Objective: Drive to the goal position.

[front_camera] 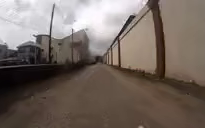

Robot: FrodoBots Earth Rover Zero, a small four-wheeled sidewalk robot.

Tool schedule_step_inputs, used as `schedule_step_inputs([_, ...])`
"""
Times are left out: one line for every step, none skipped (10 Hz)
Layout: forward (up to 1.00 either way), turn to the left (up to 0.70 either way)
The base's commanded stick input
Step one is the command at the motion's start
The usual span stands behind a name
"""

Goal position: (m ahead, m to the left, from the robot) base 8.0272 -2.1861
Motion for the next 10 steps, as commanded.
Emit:
schedule_step_inputs([1.00, 0.00])
schedule_step_inputs([1.00, 0.00])
schedule_step_inputs([1.00, 0.00])
schedule_step_inputs([1.00, 0.00])
schedule_step_inputs([1.00, 0.00])
schedule_step_inputs([1.00, 0.00])
schedule_step_inputs([1.00, 0.00])
schedule_step_inputs([1.00, 0.00])
schedule_step_inputs([1.00, 0.00])
schedule_step_inputs([1.00, 0.00])
